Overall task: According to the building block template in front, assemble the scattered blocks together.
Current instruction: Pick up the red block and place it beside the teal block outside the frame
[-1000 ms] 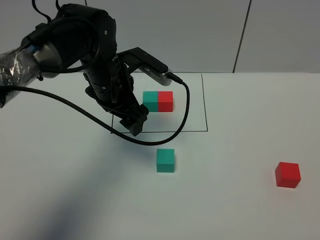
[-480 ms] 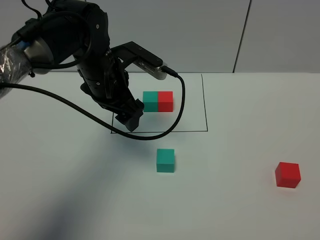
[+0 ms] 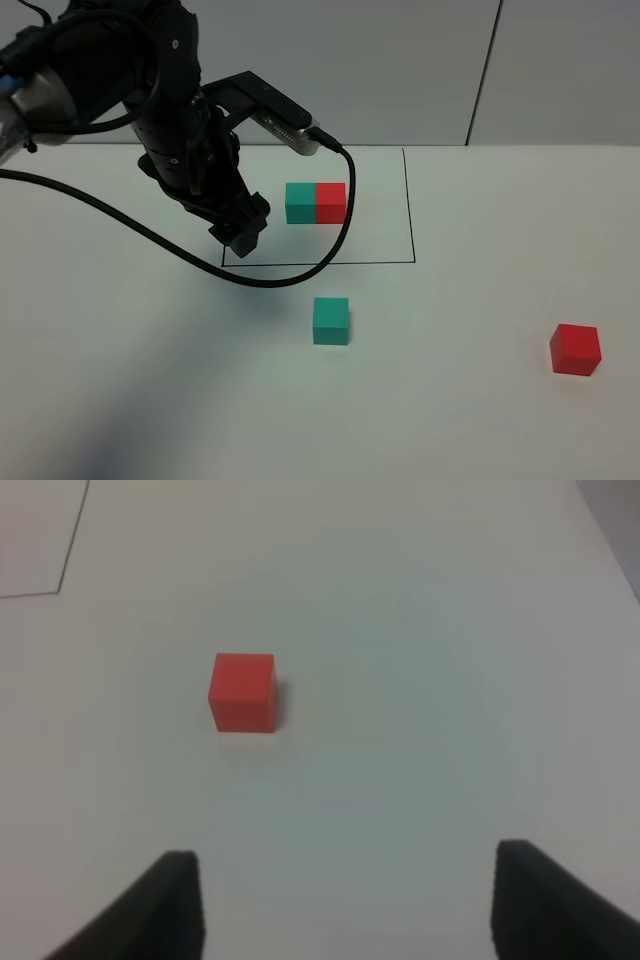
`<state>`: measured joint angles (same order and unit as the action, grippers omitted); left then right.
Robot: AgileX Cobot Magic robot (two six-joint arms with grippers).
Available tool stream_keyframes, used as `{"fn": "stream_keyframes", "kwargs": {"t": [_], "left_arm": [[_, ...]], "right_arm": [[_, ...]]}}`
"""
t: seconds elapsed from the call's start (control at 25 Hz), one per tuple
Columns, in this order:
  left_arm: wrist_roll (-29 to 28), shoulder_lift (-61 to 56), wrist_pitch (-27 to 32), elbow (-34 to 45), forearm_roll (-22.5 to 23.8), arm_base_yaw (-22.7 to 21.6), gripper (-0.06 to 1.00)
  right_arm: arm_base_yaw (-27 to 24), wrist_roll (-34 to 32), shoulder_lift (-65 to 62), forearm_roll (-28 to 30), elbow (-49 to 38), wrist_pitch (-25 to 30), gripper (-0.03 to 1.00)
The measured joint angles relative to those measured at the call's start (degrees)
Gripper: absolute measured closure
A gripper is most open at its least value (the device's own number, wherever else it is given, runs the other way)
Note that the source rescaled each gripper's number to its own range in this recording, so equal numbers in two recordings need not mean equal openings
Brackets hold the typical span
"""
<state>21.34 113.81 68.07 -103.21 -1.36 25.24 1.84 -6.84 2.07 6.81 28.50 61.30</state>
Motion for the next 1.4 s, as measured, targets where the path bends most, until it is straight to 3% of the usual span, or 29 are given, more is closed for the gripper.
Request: {"fn": "stream_keyframes", "kwargs": {"t": [0.32, 0.72, 1.16, 1.4], "left_arm": [[-0.38, -9.30, -1.00, 13.68, 0.40, 0.00, 0.02], [-3.59, -29.00, -16.34, 41.36, 0.44, 0.00, 0.02], [-10.71, -45.37, -16.80, 52.44, 0.44, 0.00, 0.02], [-11.75, -54.05, -15.93, 57.69, 0.29, -1.32, 0.02]], "right_arm": [[0.00, 0.00, 0.00, 0.00, 0.00, 0.00, 0.40], [0.00, 0.00, 0.00, 0.00, 0.00, 0.00, 0.40], [0.00, 0.00, 0.00, 0.00, 0.00, 0.00, 0.40], [0.00, 0.00, 0.00, 0.00, 0.00, 0.00, 0.40]]}}
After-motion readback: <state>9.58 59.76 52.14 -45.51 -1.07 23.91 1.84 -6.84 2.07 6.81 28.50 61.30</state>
